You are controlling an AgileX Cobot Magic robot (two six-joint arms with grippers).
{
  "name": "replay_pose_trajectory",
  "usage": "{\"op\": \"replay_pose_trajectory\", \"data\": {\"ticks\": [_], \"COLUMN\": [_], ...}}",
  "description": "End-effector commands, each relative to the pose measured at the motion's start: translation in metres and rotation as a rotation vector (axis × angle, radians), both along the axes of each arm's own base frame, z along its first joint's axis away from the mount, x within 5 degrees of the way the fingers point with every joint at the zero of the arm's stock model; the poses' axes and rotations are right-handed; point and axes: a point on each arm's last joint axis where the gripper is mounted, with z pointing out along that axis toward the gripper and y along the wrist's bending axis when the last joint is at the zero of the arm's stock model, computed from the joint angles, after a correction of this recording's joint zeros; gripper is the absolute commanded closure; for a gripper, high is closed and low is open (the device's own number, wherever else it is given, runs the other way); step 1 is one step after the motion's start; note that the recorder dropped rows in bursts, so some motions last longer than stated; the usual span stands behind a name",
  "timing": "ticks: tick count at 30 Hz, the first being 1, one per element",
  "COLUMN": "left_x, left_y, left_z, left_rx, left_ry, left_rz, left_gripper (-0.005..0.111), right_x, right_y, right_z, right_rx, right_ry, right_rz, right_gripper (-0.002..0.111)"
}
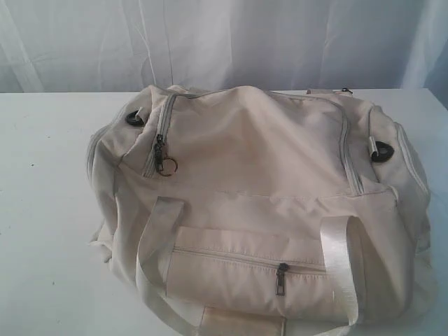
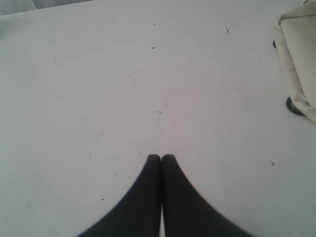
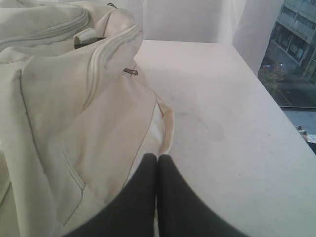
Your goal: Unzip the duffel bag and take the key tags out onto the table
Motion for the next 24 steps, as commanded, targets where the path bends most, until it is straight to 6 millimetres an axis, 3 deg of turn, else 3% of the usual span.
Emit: {"op": "replay_pose_trajectory", "data": {"ticks": [1, 16, 18, 20, 23, 24], "left_x": [0.000, 0.001, 0.004, 0.006, 0.002, -0.005], "left_y": [-0.001, 0.000, 0.000, 0.000, 0.005, 0.009], "left_z": [-0.001, 0.003, 0.013, 0.026, 0.054, 0.072], "left_rx": [-0.013, -0.019, -0.077, -0.263, -0.442, -0.442], "left_ry": [-0.002, -0.053, -0.162, -0.312, -0.635, -0.849], "left_rz": [-0.007, 0.000, 0.022, 0.059, 0.083, 0.074], "left_gripper": [0.107, 0.107, 0.107, 0.107, 0.107, 0.107], "right_x": [0.000, 0.000, 0.000, 0.000, 0.000, 0.000], "right_y": [0.000, 0.000, 0.000, 0.000, 0.000, 0.000], "right_z": [-0.001, -0.001, -0.001, -0.001, -0.001, -0.001], "right_rx": [-0.007, 0.008, 0.008, 0.008, 0.008, 0.008], "right_ry": [0.000, 0.001, 0.001, 0.001, 0.001, 0.001], "right_rz": [0.003, 0.000, 0.000, 0.000, 0.000, 0.000], "right_gripper": [0.108, 0.108, 0.108, 0.108, 0.108, 0.108]}}
